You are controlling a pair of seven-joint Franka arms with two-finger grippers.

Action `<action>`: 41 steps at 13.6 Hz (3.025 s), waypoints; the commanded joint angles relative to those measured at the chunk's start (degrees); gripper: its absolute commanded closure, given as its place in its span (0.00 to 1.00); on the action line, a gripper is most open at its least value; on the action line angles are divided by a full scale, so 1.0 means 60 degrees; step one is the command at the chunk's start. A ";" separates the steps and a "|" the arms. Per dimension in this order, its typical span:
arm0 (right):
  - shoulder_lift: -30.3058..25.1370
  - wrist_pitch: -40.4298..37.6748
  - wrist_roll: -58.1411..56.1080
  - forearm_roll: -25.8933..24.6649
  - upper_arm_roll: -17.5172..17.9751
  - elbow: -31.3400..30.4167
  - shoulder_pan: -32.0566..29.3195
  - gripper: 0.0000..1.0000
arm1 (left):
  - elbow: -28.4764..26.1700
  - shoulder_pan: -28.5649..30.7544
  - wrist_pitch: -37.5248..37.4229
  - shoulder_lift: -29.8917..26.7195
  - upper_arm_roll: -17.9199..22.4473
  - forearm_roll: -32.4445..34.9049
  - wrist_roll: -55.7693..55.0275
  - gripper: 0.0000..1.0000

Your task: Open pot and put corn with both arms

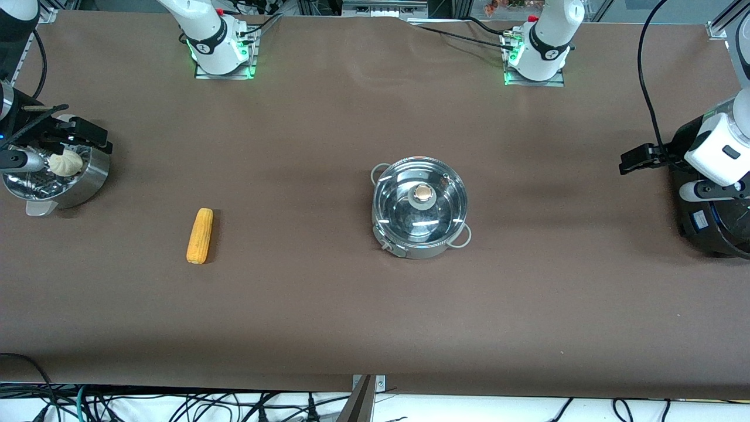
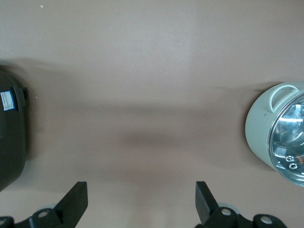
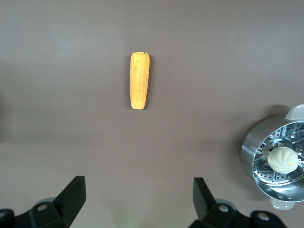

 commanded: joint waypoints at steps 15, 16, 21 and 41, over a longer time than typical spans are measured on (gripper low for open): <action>0.0071 -0.0036 -0.0072 -0.0076 0.0054 0.0208 -0.0097 0.00 | 0.0013 0.0019 0.0050 -0.0051 -0.0019 0.0210 0.0097 0.00; 0.0071 -0.0036 -0.0072 -0.0076 0.0054 0.0208 -0.0097 0.00 | 0.0013 0.0019 0.0050 -0.0051 -0.0019 0.0210 0.0097 0.00; 0.0071 -0.0036 -0.0028 -0.0076 0.0054 0.0281 -0.0112 0.00 | 0.0013 0.0019 0.0050 -0.0051 -0.0019 0.0210 0.0097 0.00; 0.1036 0.0563 0.0030 -0.0355 0.0054 0.0281 -0.0112 0.00 | 0.0027 -0.0874 0.0240 -0.0066 -0.0048 -0.0636 -0.0019 0.00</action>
